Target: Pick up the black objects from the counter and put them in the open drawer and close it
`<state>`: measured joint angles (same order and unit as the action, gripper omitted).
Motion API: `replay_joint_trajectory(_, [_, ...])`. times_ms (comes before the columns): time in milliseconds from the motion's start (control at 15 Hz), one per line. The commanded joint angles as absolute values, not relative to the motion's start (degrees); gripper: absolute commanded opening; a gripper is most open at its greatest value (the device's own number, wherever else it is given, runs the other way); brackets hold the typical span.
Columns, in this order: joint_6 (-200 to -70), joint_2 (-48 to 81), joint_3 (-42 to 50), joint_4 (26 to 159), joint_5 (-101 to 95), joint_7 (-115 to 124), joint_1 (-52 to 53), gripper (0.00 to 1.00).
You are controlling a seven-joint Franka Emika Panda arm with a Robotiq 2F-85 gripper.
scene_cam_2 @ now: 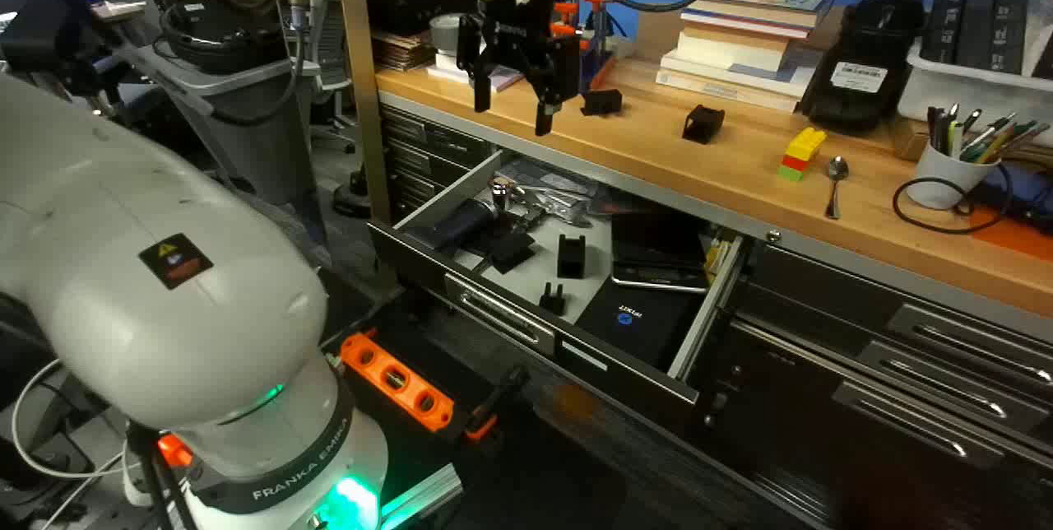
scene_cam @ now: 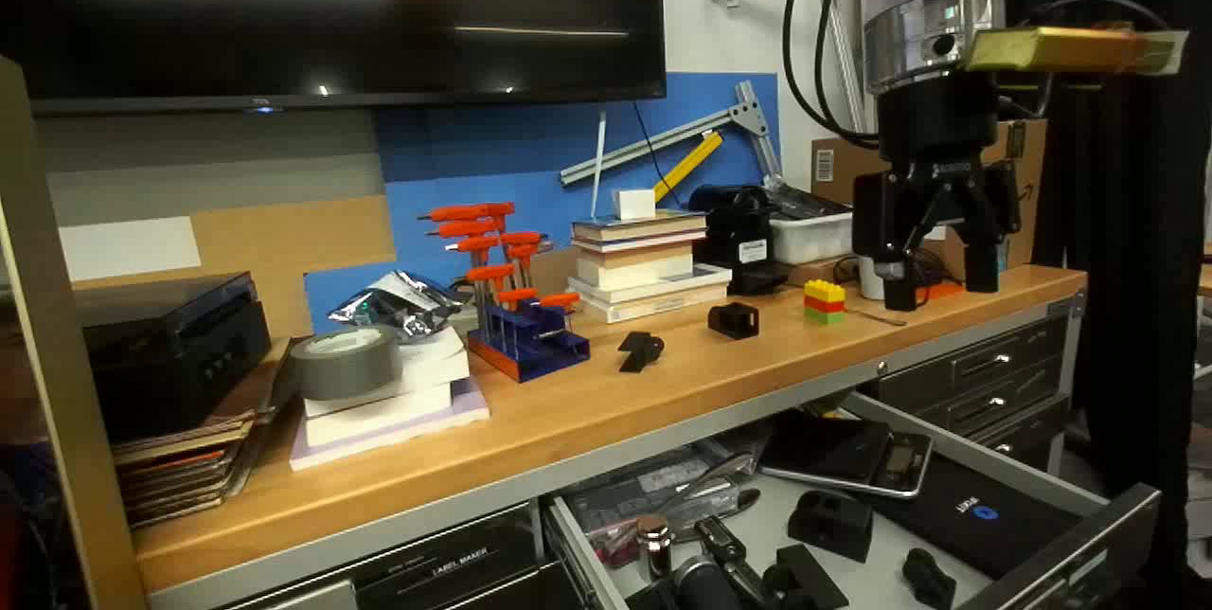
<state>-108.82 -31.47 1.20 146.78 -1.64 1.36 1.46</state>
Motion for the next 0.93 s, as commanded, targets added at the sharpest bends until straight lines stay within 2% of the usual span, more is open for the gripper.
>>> replay_joint_trajectory(0, [-108.74,-31.44,0.63,146.63,-1.33,1.10,0.85,1.00])
replay_joint_trajectory(533, [-109.29,-31.23,0.45,146.53,-1.45,1.43,0.82,1.00])
replay_joint_trajectory(867, [-123.51,-25.15,-3.68,144.77,-5.36,9.04,0.36,1.00])
